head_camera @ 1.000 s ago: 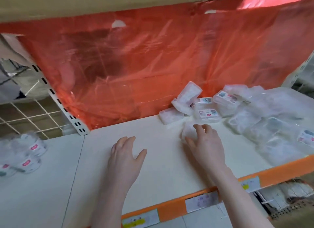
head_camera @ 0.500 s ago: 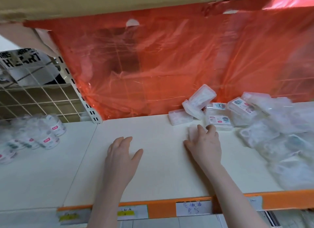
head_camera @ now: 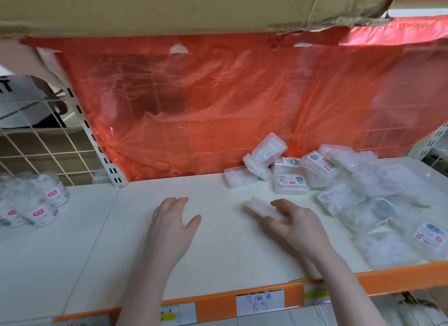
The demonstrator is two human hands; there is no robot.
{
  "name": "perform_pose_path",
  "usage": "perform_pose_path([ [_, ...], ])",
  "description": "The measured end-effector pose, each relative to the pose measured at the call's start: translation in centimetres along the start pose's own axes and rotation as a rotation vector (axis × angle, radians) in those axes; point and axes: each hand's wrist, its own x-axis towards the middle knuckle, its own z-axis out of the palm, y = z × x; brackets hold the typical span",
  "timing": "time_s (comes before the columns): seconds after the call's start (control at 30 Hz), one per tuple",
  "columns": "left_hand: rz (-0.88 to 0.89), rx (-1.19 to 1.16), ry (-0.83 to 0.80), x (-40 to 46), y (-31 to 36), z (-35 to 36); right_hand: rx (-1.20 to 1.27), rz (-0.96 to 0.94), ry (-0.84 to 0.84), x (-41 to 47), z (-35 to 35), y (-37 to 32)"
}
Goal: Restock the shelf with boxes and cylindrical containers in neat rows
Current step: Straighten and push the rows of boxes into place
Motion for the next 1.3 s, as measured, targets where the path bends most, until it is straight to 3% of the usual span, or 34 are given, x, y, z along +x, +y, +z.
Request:
perform_pose_path([
  [0.27, 0.023, 0.003, -0.015, -0.3, -0.6, -0.2, 0.098, -0.018, 0.129, 0.6, -0.8, 1.1],
  [0.6, 0.012, -0.005, -0.011, -0.5, -2.0, -0.9, -0.120, -0.158, 0.185, 0.8, 0.8, 1.1],
  [0.77, 0.008, -0.009, -0.016, -0.5, -2.4, -0.8, -0.197, -0.067, 0.108, 0.8, 1.1, 1.0],
  [1.03, 0.019, -0.014, -0.045, -0.1, -2.4, -0.2, -0.337, 0.032, 0.131, 0.8, 1.0, 1.1],
  [1.3, 0.084, 0.001, -0.073, 1.0, -1.2, 0.7, -0.271, 0.067, 0.145, 0.1, 0.4, 1.4],
])
